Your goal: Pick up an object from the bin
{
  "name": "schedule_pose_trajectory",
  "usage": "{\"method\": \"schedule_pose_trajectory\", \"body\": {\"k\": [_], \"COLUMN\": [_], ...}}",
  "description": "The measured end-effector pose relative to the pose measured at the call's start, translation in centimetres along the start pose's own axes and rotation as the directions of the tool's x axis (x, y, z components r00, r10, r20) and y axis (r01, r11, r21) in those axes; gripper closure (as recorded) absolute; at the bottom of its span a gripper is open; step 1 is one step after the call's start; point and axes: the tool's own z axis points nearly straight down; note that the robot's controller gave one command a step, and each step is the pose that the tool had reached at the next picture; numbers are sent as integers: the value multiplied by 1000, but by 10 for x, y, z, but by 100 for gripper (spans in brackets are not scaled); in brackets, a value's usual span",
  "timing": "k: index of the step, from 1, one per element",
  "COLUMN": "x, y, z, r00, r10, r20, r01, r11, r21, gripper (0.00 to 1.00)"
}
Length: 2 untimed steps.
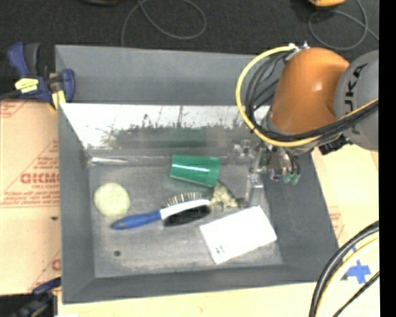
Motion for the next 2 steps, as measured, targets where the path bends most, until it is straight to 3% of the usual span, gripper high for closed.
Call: {"method": "schedule_pose_trajectory", "body": {"k": [1,2], "x": [-1,-6], "y": [0,28], "z": [-5,39], "r00": [1000,992], "r10": [-1,-123], "r20": [8,11], "r01": [1,123], "r11": [1000,992], "r21": [1,2], "gripper": [0,0]}}
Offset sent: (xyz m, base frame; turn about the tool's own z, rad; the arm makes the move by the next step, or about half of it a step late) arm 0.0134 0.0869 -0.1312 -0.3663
